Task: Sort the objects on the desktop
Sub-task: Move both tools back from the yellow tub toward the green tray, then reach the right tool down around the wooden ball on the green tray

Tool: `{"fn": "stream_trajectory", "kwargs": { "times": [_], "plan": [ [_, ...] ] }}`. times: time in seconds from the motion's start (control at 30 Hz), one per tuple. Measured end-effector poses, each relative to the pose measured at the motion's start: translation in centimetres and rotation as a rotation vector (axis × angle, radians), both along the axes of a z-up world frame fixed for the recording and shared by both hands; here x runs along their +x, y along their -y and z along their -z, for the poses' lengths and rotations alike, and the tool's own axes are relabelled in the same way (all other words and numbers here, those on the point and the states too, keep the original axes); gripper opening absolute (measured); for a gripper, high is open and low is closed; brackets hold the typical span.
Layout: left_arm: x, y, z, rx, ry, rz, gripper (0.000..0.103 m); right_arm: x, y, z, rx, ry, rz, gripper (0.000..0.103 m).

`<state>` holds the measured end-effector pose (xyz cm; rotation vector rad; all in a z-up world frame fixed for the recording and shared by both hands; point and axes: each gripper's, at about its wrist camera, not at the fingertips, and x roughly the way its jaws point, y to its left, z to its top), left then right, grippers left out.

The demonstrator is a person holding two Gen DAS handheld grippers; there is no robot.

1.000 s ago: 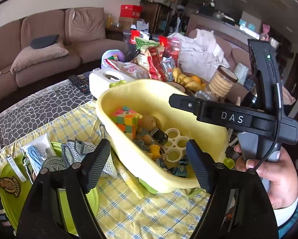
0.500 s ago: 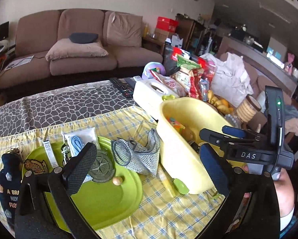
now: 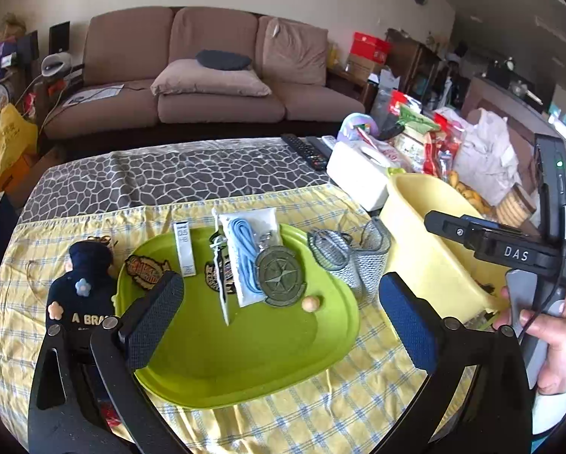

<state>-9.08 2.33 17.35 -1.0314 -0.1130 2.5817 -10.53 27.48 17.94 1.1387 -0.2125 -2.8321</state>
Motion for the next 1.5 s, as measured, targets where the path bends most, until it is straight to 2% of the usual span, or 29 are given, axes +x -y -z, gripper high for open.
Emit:
{"fn": "stream_trajectory", "kwargs": {
  "times": [0.27, 0.43, 0.5, 0.6, 0.93, 1.23, 1.33, 1.4, 1.5],
  "plan": [
    [-0.1, 5.8, 2.2, 0.045, 0.027, -0.113, 0.103, -1.0, 5.2, 1.1, 0.065, 0.025, -0.089, 0.103],
    [-0.7, 8.4, 3.4, 0.056, 0.038, -0.140, 0.103, -1.6, 7.5, 1.7, 0.083, 0.036, -0.120, 0.103],
    [-1.0, 9.0, 3.8, 0.028, 0.042, -0.157, 0.103, -1.8, 8.3, 2.0, 0.089, 0.041, -0.129, 0.103],
    [-1.3, 10.0, 4.1, 0.026, 0.046, -0.168, 0.103, -2.2, 9.6, 2.4, 0.084, 0.050, -0.145, 0.102],
    [-1.7, 11.0, 4.6, -0.035, 0.054, -0.178, 0.103, -4.0, 10.3, 3.9, -0.012, 0.079, -0.148, 0.103],
    [-2.7, 12.7, 5.0, 0.001, 0.100, -0.217, 0.103, -5.0, 12.2, 6.8, -0.003, 0.139, -0.203, 0.102],
    [-2.8, 13.9, 5.0, 0.044, 0.116, -0.245, 0.103, -5.6, 12.7, 8.6, 0.020, 0.181, -0.220, 0.094],
    [-2.9, 14.7, 5.1, 0.059, 0.123, -0.266, 0.103, -6.0, 12.9, 9.9, 0.031, 0.218, -0.225, 0.079],
    [-2.9, 15.7, 5.3, 0.085, 0.137, -0.282, 0.103, -6.6, 12.6, 11.9, 0.064, 0.267, -0.212, 0.061]
  ]
}}
